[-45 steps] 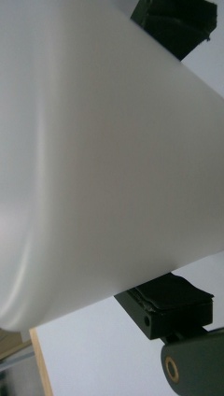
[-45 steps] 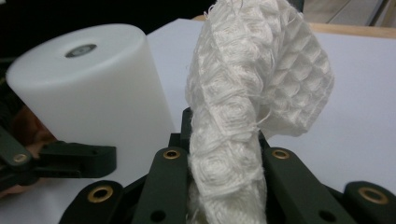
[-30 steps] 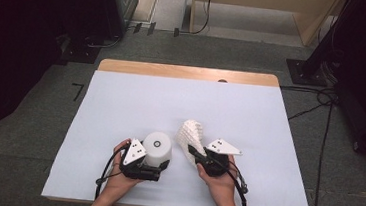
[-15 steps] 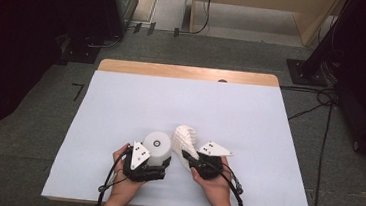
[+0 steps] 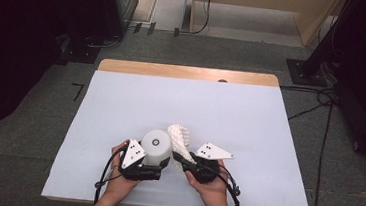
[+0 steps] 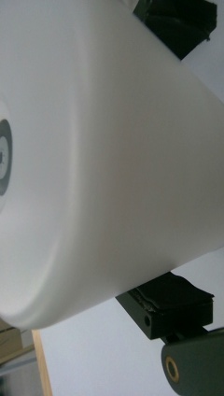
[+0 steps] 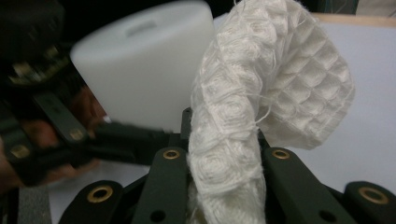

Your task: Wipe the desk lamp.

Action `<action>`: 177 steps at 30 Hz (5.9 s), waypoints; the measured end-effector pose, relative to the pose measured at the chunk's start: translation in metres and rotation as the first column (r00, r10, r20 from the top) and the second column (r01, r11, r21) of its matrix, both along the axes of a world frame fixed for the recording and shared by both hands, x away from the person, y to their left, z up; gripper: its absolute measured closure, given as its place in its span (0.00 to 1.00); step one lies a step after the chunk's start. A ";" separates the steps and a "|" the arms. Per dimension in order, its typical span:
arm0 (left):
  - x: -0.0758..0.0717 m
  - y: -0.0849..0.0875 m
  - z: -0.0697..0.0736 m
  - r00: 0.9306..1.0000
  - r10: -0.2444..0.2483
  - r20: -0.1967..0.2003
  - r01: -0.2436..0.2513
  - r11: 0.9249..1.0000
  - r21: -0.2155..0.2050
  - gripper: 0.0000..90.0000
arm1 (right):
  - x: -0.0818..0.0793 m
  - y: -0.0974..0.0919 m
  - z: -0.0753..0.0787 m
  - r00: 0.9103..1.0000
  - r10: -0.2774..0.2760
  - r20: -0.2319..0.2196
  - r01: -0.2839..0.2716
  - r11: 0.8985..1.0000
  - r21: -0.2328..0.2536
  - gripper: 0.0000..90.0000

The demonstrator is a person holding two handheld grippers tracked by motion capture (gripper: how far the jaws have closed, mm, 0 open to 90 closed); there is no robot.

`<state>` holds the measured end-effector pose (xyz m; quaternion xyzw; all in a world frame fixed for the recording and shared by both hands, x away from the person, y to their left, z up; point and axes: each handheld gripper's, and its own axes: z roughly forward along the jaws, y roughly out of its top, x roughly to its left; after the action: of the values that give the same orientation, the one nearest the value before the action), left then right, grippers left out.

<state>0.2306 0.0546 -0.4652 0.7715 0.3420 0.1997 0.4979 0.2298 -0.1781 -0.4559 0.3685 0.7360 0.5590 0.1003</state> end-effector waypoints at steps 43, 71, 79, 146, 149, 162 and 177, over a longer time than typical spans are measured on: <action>0.002 -0.004 -0.010 0.993 0.122 -0.005 -0.122 0.992 -0.037 0.02 | 0.016 -0.023 -0.020 0.991 -0.112 -0.073 0.113 0.994 0.004 0.86; 0.005 0.012 0.009 0.983 0.185 -0.003 -0.185 0.980 -0.073 0.09 | 0.014 -0.016 -0.020 0.991 -0.111 -0.074 0.110 0.994 -0.018 0.84; 0.003 0.007 0.009 0.992 0.123 0.011 -0.122 0.990 -0.068 0.09 | 0.012 -0.008 -0.019 0.995 -0.067 -0.074 0.067 0.998 -0.004 0.85; -0.007 -0.009 0.008 0.998 0.000 0.070 0.004 0.999 -0.052 0.09 | -0.002 -0.008 -0.006 0.993 -0.114 -0.027 0.116 0.991 0.062 0.87; -0.005 -0.012 0.002 0.999 0.002 0.054 -0.001 1.000 -0.026 0.09 | -0.002 -0.010 -0.003 0.994 -0.110 -0.023 0.112 0.991 0.077 0.87; 0.008 -0.011 -0.018 0.998 0.052 0.045 -0.054 0.997 0.047 0.09 | -0.001 -0.024 0.006 0.985 -0.172 0.000 0.170 0.979 0.113 0.87; 0.003 -0.019 -0.011 0.982 0.184 -0.041 -0.185 0.983 -0.008 0.00 | 0.014 -0.029 -0.025 0.974 -0.208 -0.087 0.212 0.976 0.040 0.87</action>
<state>0.2333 0.0354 -0.4759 0.7375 0.4229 0.2276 0.4749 0.2440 -0.2067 -0.4805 0.4694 0.6823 0.5476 0.1195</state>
